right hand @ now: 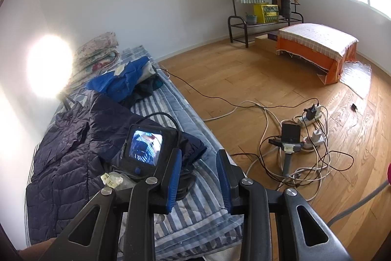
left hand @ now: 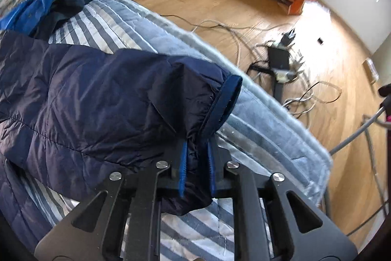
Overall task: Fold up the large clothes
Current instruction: 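Grasp the other sleeve cuff with the left gripper and fold it across the body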
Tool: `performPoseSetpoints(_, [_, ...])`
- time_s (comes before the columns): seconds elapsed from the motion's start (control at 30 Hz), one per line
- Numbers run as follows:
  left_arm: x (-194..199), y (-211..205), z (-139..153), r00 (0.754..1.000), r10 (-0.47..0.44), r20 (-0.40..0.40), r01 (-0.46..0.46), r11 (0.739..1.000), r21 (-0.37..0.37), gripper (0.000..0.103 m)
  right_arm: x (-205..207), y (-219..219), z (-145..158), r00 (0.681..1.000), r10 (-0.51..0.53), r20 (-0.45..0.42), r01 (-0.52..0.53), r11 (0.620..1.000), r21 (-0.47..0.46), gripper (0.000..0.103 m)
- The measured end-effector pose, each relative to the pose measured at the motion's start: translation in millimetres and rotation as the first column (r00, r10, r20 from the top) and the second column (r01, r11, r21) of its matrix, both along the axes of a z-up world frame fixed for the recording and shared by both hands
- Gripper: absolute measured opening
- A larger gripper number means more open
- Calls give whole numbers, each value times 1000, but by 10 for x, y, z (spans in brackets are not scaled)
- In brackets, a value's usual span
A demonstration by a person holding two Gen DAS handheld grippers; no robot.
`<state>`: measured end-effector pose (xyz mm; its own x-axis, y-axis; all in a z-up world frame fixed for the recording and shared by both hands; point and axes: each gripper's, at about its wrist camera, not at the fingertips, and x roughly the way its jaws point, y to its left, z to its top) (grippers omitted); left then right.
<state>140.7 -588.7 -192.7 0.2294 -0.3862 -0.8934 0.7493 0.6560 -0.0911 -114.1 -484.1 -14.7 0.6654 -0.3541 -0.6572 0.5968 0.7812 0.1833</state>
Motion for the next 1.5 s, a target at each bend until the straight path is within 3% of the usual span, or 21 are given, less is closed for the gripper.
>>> performPoseSetpoints(0.37, [244, 641, 656, 998, 66, 0, -65, 988, -142, 7, 139, 215, 98, 999, 38, 20, -38, 999, -20, 30])
performPoseSetpoints(0.67, [654, 1726, 1121, 976, 219, 3, -211, 947, -244, 7, 351, 495, 147, 995, 99, 27, -98, 995, -31, 30])
performPoseSetpoints(0.83, [929, 2404, 1242, 944, 330, -9, -319, 905, -280, 6, 495, 686, 160, 990, 141, 30, -140, 990, -32, 30])
performPoseSetpoints(1.07, [1229, 3299, 1276, 895, 446, 22, -425, 866, -263, 6, 783, 1080, 189, 976, 217, 20, -216, 975, -56, 30])
performPoseSetpoints(1.33, [1550, 4198, 1154, 832, 552, 54, -526, 817, -237, 6, 1115, 1501, 145, 955, 295, -12, -295, 952, -86, 30])
performPoseSetpoints(1.5, [1733, 4556, 1004, 802, 595, 44, -572, 788, -229, 6, 1300, 1677, 75, 943, 331, -42, -334, 939, -87, 30])
